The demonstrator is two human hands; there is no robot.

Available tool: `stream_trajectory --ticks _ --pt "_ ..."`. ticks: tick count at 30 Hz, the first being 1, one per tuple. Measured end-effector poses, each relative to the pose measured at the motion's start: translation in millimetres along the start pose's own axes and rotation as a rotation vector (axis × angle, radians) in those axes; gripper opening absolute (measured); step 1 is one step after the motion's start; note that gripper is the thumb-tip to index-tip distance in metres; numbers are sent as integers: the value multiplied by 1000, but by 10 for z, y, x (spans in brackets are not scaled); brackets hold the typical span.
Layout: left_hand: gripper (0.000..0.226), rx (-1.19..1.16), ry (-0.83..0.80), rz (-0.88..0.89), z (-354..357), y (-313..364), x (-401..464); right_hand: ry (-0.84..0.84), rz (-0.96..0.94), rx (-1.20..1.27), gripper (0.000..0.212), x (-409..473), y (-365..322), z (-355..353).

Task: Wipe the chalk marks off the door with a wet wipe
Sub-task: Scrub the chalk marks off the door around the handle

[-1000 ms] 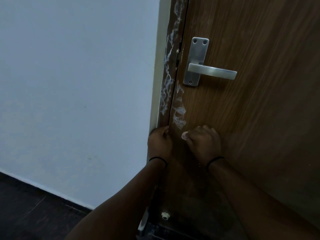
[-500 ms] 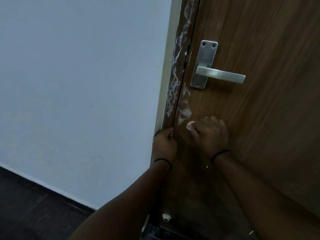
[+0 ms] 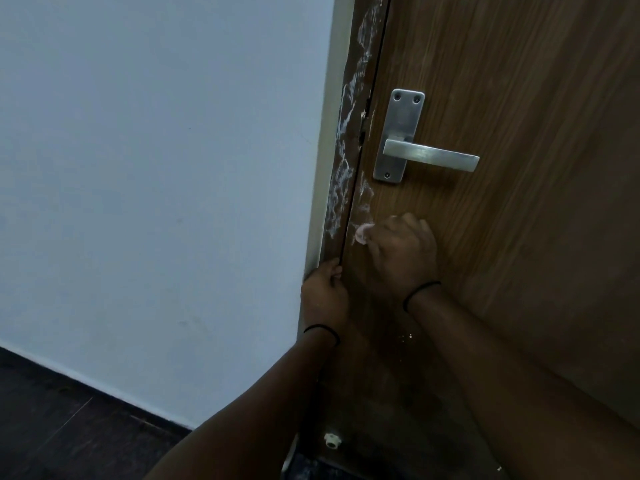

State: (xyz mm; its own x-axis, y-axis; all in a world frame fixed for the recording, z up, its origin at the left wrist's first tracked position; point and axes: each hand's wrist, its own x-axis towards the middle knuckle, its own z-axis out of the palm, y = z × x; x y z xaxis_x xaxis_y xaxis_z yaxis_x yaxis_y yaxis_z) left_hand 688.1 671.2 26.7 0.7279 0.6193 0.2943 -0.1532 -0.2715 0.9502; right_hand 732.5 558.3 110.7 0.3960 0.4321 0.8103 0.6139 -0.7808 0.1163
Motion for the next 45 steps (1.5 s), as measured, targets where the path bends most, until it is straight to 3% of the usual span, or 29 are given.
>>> stream_trajectory --ticks 6,14,18,24,31,35,38,45 --pt "37 24 0 36 -33 46 31 -203 -139 -50 15 -38 -96 56" --pt "34 103 -13 -10 -35 123 55 33 9 -38 13 213 -45 -127" --pt "32 151 -15 15 -64 148 64 -181 -121 -83 17 162 -142 -52" --pt "34 175 -48 10 -89 192 54 115 75 -7 24 324 -13 -224" --pt "35 241 -105 15 -156 248 128 -73 -32 -45 12 286 -214 -94" --pt "35 298 -136 45 -167 299 135 39 89 -117 19 441 -95 -188" --pt "35 322 -137 43 -158 317 143 141 75 -131 19 632 -203 -232" --pt "32 293 -15 325 -251 573 90 -36 155 -121 23 418 -237 -201"
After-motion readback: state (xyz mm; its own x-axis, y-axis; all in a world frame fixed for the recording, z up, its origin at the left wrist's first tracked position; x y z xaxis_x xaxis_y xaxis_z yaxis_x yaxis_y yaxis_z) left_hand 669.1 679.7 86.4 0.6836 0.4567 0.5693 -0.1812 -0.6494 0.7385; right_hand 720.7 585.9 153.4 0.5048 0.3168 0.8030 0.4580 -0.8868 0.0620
